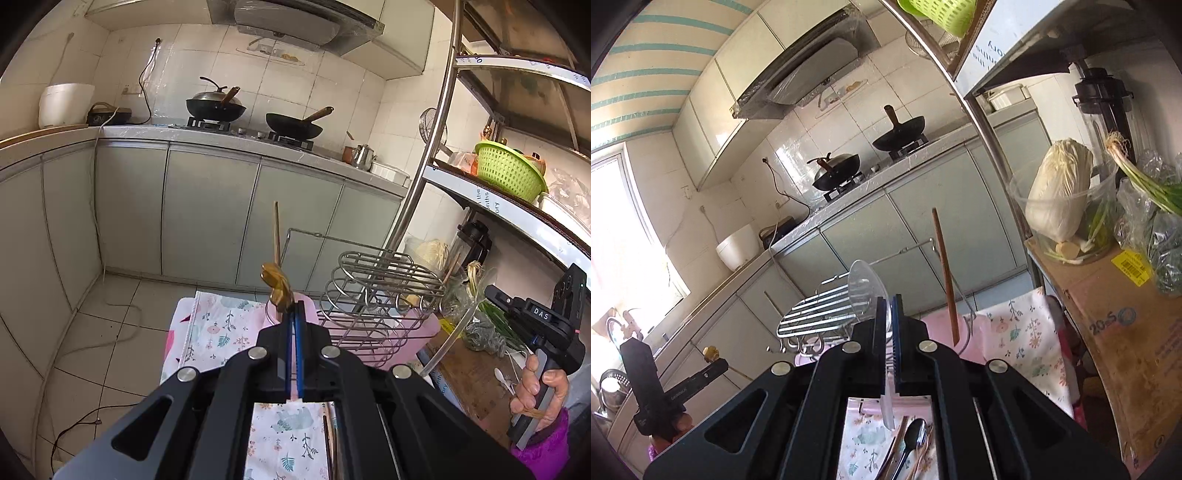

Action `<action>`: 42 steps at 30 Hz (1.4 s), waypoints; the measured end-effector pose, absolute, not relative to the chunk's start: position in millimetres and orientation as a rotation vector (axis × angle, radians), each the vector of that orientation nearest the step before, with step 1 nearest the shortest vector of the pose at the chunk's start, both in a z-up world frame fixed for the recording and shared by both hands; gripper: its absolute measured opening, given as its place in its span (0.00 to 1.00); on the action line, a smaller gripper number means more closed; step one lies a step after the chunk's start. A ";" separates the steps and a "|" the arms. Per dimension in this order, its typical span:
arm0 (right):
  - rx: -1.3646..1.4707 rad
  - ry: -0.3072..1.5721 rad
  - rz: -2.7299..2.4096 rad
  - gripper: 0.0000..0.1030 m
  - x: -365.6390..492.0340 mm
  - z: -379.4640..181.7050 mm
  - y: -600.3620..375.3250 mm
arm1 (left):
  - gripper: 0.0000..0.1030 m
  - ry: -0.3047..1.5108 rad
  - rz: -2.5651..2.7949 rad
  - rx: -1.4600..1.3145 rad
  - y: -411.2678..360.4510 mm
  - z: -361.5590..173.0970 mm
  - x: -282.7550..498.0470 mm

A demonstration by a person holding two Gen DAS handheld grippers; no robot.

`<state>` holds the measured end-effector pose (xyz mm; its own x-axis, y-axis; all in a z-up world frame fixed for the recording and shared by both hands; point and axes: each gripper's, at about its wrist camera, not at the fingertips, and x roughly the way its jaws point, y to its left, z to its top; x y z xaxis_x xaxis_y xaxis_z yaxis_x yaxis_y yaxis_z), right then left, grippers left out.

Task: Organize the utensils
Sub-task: 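Carry the gold spoon with the left tool into the pink cup while the right tool inserts the clear spoon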

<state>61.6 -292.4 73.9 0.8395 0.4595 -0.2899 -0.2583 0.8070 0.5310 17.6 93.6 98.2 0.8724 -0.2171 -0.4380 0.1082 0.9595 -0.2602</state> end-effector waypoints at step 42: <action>0.320 0.544 0.251 0.03 121.3 26.9 -275.5 | 0.01 0.643 -0.105 -0.117 67.4 53.4 127.1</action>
<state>121.3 -275.5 26.9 0.8271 0.3160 -0.4648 -0.1485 0.9204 0.3616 127.1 67.4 53.4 0.7953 -0.1340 -0.5913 0.0612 0.9880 -0.1415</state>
